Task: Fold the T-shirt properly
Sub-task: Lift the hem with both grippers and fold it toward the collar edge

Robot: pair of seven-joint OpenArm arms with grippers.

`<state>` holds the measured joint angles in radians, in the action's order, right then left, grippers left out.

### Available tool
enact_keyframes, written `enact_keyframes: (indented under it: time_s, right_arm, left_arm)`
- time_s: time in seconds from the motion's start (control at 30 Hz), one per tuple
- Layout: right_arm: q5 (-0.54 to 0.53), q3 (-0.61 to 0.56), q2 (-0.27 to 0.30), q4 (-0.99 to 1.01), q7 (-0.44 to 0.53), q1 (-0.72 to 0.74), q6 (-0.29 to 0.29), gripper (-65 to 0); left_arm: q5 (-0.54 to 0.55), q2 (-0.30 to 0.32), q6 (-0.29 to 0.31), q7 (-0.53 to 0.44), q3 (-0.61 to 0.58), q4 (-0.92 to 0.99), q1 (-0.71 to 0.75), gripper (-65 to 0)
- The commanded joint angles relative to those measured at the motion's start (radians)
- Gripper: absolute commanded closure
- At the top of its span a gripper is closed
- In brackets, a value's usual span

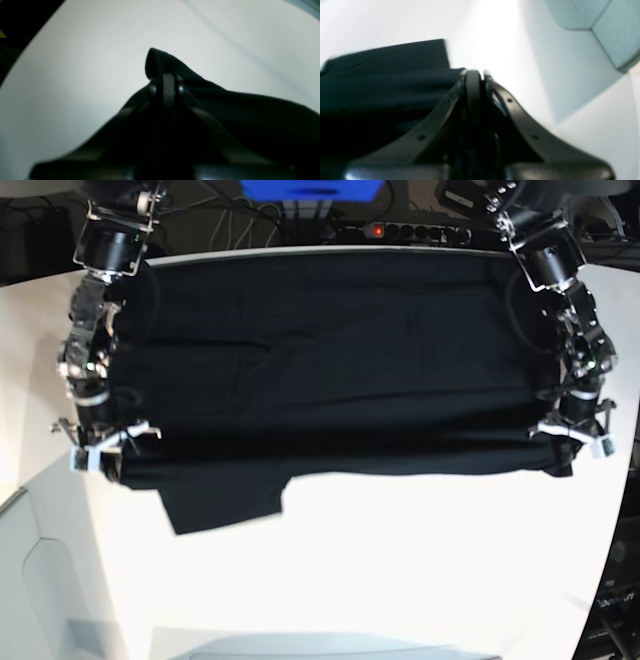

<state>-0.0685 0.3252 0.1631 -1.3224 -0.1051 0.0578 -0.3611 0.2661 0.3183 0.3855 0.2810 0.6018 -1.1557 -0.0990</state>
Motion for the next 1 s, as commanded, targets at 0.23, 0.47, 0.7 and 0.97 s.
enact_keyframes:
  time_s: [0.23, 0.47, 0.7, 0.97]
  right_arm:
    - [-0.017, 0.047, 0.005, -0.142, 0.038, -0.091, -0.074, 0.0]
    - [-0.017, 0.048, -0.006, -0.199, 0.040, -0.152, -0.074, 0.0]
    - [-0.017, 0.048, -0.001, -0.227, 0.040, -0.194, -0.074, 0.0]
    - [-0.017, 0.047, -0.001, -0.306, 0.041, -0.267, -0.074, 0.0]
  left_arm:
    - [0.012, 0.015, -0.003, -0.029, 0.010, -0.137, 0.092, 0.0]
    - [0.060, -0.051, -0.001, -0.029, 0.096, -0.274, 0.201, 0.0]
    - [0.068, -0.090, 0.003, -0.029, 0.163, -0.347, 0.301, 0.0]
    - [0.069, -0.109, 0.005, -0.029, 0.235, -0.358, 0.350, 0.0]
